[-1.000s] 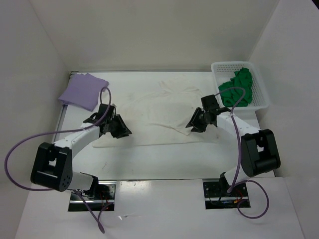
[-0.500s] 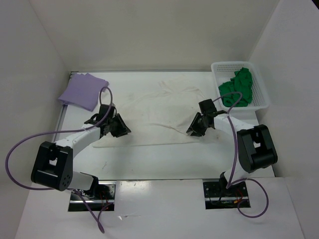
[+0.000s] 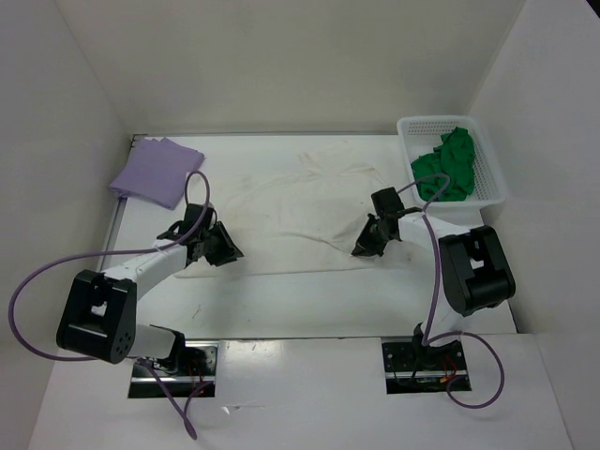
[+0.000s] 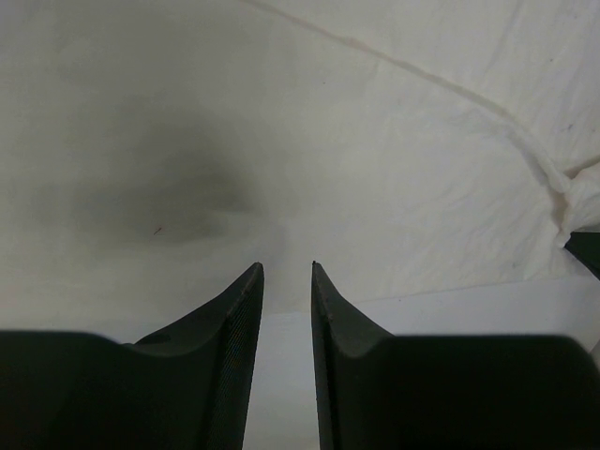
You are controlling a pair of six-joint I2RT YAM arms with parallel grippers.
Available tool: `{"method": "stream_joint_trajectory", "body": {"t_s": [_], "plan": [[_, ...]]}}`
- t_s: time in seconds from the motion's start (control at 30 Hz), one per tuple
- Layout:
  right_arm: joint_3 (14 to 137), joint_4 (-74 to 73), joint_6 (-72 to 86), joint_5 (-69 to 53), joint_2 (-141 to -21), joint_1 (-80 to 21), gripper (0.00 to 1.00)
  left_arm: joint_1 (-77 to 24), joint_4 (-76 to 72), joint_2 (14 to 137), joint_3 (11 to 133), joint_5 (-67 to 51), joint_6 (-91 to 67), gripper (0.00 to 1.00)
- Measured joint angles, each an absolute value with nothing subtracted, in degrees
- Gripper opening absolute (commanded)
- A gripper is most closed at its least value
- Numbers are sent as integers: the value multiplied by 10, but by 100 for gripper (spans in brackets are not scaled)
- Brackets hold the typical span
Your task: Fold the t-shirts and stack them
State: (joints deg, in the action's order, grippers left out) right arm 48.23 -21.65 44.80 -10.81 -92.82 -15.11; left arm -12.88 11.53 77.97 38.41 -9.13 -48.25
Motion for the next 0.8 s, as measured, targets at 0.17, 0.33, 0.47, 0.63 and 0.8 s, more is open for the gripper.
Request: {"method": "stream_joint_trajectory", "body": {"t_s": [0.17,0.33,0.47,0.63,0.8], "plan": [[513,-218,440,-117,-947,-151,7,-117,124,751,359,-90,-482,35],[570,-219,434,-122,-966,-151,7,-106,126,721,354,-88,-482,35],[633,-218,425,-131,-1014,-151,7,-106,128,722,353,-88,-482,35],[722,-222,421,-143,-1087,-153,11,-106,131,722,354,-88,-482,35],[775,-223,418,-145,-1116,-163,13,-106,135,722,358,-88,-482,35]]}}
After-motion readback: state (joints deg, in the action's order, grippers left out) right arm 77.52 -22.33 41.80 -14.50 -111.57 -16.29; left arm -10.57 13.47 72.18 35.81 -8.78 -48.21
